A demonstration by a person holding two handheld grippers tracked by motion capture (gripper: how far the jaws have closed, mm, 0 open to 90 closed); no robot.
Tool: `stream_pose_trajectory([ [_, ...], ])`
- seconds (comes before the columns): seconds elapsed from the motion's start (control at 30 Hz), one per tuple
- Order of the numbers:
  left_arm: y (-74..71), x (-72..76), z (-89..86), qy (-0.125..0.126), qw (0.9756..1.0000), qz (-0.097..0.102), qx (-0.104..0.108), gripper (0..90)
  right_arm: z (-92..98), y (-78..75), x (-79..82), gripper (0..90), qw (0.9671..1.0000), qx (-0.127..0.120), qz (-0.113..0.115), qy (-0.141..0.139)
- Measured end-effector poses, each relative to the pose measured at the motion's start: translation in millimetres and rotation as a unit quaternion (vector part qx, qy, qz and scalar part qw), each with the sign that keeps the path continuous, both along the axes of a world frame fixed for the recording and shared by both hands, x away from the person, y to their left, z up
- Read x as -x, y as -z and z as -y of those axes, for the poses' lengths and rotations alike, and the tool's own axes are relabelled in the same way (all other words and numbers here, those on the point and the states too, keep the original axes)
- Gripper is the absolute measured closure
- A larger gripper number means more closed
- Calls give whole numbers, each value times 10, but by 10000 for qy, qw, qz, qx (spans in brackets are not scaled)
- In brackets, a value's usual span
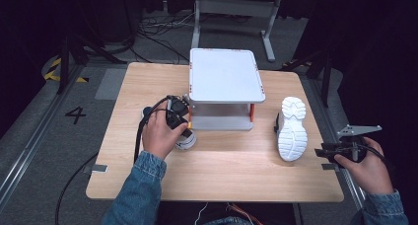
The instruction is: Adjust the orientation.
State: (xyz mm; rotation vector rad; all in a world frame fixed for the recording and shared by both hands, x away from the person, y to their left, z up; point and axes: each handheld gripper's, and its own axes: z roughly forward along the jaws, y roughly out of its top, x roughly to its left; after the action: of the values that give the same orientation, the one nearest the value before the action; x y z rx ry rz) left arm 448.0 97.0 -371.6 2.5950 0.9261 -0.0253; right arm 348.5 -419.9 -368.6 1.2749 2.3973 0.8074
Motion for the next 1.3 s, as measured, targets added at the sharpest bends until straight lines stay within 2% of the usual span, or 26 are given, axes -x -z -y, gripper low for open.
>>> stream_pose_trajectory([
  [0.1,1,58,-4,4,10000,-69,-4,483,-16,-13,-27,595,10000,-9,46,-42],
  [0.2,16,123,-8,65,9999,-121,20,517,-63,-28,-78,590,9999,-22,86,-114],
  [0.27,27,170,-39,53,9999,-81,33,600,-120,-33,-123,588,9998,-22,95,-200],
  [0.43,-44,310,-181,-81,9998,-65,-151,668,-251,-40,-219,585,9990,-25,108,-428],
  [0.6,-106,440,-299,-157,9990,-115,-401,659,-329,-47,-301,585,9984,-27,112,-559],
  [0.7,-141,517,-359,-112,9987,-224,-449,661,-371,-54,-326,585,9979,-23,122,-635],
  [0.8,-197,600,-411,45,9978,-355,-549,665,-394,-64,-341,585,9976,-33,139,-679],
  [0.87,-194,627,-452,164,9965,-508,-637,655,-395,-67,-344,584,9975,-37,153,-684],
  [0.97,-142,616,-472,316,9950,-721,-610,601,-392,-73,-338,583,9975,-35,162,-687],
  [1.07,-89,576,-439,229,9957,-713,-550,447,-388,-77,-329,580,9975,-38,171,-688],
  [1.2,19,515,-363,202,9960,-775,-393,437,-379,-69,-320,578,9976,-27,163,-668],
  [1.3,155,475,-235,256,9940,-935,-505,444,-376,-65,-317,577,9977,-21,162,-665],
])
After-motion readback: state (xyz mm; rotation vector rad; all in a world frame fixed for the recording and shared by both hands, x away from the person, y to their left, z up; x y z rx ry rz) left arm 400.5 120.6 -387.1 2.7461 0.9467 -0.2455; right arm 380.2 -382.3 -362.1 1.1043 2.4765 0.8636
